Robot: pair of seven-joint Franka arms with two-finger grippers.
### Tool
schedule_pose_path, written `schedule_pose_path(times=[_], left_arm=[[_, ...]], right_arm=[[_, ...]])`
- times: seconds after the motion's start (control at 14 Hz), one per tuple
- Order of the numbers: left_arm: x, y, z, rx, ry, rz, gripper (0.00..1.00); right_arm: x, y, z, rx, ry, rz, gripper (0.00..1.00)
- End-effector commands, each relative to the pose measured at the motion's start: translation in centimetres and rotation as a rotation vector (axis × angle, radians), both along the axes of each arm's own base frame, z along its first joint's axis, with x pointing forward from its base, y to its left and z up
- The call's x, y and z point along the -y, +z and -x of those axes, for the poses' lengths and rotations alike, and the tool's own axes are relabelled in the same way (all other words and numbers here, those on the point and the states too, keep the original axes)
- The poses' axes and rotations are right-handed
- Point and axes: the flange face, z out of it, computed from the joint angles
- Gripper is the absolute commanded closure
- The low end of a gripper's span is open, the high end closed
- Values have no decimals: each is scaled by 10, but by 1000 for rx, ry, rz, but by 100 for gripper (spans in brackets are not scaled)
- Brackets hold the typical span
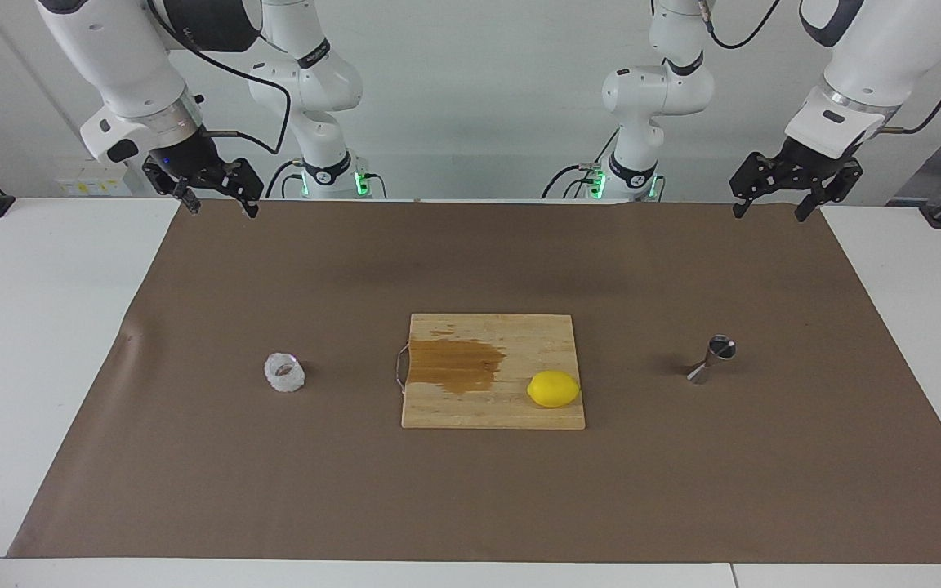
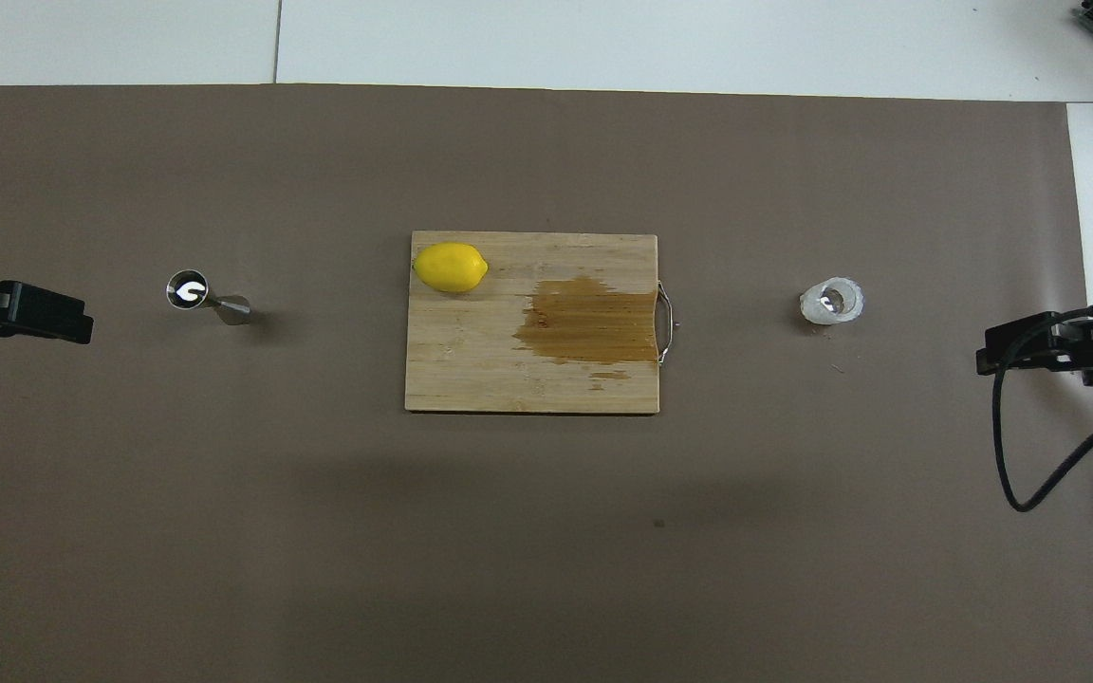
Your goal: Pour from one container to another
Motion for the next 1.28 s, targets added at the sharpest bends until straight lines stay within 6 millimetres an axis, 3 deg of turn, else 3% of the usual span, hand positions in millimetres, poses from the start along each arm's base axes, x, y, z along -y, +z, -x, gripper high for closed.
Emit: schedule_pose_path(times=[0.0, 0.36, 0.5, 0.64, 0.86, 1.21], left_arm=[[-6, -7, 12, -20, 20, 9, 0], [-16, -51, 20, -83, 324, 74, 0], [-32, -72, 21, -119, 553, 115, 0], [-47, -87, 30, -129, 761, 174, 0], [-53, -115, 50, -142, 1005, 242, 0], [-77, -135, 50, -221, 1416, 388, 0]], right_arm=[[4, 2, 0, 3, 4, 9, 0], [4, 2, 0, 3, 4, 9, 0], [4, 2, 0, 3, 4, 10, 0], [4, 2, 0, 3, 4, 9, 0], [4, 2, 0, 3, 4, 9, 0], [4, 2, 0, 3, 4, 10, 0]])
